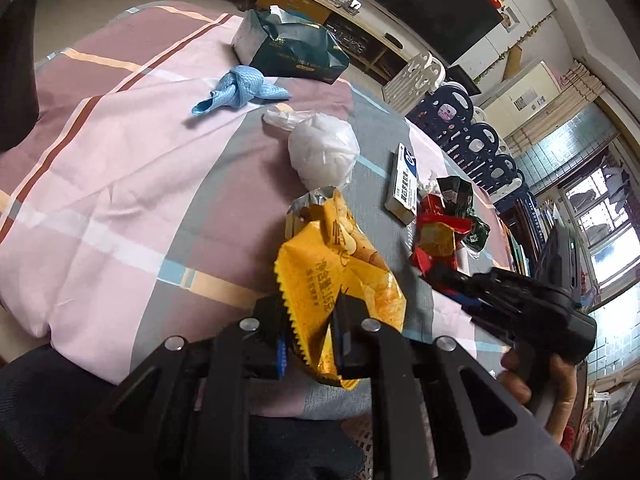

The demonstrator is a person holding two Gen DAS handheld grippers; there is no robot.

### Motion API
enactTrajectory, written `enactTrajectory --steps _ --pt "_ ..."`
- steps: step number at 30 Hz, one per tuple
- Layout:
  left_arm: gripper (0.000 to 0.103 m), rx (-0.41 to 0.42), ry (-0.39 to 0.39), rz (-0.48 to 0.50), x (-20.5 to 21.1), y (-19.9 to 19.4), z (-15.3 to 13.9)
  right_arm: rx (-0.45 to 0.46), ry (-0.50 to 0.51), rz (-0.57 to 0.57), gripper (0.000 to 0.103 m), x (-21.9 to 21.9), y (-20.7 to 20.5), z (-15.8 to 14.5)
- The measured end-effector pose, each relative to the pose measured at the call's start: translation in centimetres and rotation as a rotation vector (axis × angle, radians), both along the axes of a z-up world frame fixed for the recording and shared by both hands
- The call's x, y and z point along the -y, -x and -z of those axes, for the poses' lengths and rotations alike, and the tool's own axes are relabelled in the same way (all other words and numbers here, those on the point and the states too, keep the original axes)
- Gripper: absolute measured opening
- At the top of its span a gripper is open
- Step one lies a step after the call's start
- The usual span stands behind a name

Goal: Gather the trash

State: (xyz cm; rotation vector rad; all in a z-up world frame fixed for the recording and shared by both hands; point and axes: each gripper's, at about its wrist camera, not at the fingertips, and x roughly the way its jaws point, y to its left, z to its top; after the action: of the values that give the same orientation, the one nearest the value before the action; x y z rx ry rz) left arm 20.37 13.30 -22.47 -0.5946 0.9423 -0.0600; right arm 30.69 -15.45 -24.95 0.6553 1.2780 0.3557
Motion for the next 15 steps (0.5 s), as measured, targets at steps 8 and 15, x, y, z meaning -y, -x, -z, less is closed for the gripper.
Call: enactTrajectory --steps 8,15 --pt "0.020 -0.001 -0.005 -0.009 -0.1 0.0 0.0 0.061 0.160 0.110 0.062 2.7 3.0 -2.1" --pt "0.023 -0.004 -0.008 -0.009 -0.2 0.0 0.2 0.273 0.469 -0.054 0.072 -3.1 2.2 -5.0"
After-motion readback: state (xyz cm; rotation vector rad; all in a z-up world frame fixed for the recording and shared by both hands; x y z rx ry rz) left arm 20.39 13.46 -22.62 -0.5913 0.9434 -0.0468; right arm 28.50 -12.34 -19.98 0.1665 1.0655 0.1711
